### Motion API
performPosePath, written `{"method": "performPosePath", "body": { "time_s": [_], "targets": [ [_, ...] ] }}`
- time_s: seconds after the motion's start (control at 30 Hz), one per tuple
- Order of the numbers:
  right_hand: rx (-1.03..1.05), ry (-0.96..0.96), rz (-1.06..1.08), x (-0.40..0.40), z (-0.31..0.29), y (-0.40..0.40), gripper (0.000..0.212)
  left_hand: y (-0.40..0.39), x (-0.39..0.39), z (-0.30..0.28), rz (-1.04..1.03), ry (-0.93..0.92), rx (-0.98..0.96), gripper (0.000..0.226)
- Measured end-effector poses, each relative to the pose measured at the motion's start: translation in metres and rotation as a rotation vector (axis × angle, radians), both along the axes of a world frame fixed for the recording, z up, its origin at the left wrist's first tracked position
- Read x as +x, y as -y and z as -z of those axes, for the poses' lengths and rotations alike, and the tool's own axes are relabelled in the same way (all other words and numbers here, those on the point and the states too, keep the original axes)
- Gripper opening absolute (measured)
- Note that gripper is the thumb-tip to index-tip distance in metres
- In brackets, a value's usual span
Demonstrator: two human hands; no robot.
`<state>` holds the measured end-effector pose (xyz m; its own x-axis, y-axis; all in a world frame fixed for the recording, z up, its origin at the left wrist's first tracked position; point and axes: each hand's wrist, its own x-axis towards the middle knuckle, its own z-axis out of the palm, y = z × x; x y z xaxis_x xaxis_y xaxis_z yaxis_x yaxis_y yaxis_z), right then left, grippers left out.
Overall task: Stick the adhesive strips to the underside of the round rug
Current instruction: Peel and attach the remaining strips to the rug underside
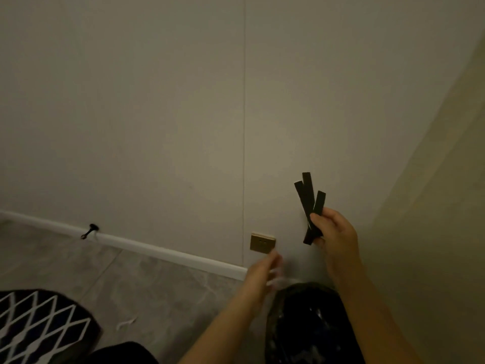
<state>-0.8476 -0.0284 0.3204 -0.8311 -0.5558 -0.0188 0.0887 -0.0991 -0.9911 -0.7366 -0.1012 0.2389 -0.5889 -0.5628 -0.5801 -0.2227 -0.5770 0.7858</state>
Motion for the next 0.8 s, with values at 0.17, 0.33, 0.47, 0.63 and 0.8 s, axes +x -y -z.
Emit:
{"method": "performPosePath", "body": {
  "time_s": [0.17, 0.33, 0.47, 0.63, 0.8],
  "targets": [
    [0.048, -0.024, -0.269, 0.058, 0.003, 0.038, 0.011, 0.047, 0.059, -0.064, -0.198, -0.243, -0.292, 0.040],
    [0.124, -0.138, -0.630, 0.141, 0.003, 0.081, 0.012, 0.060, 0.136, -0.096, -0.432, -0.227, -0.407, 0.027],
    [0.112, -0.145, -0.826, 0.209, 0.004, 0.102, 0.010, 0.054, 0.199, -0.097, -0.694, -0.254, -0.393, 0.021],
    [0.094, -0.123, -1.061, 0.308, -0.002, 0.117, 0.003, 0.046, 0.307, -0.107, -0.931, -0.250, -0.430, 0.029],
    [0.095, -0.113, -1.238, 0.416, 0.002, 0.121, 0.007, 0.023, 0.413, -0.107, -1.138, -0.256, -0.424, 0.030]
  ]
}}
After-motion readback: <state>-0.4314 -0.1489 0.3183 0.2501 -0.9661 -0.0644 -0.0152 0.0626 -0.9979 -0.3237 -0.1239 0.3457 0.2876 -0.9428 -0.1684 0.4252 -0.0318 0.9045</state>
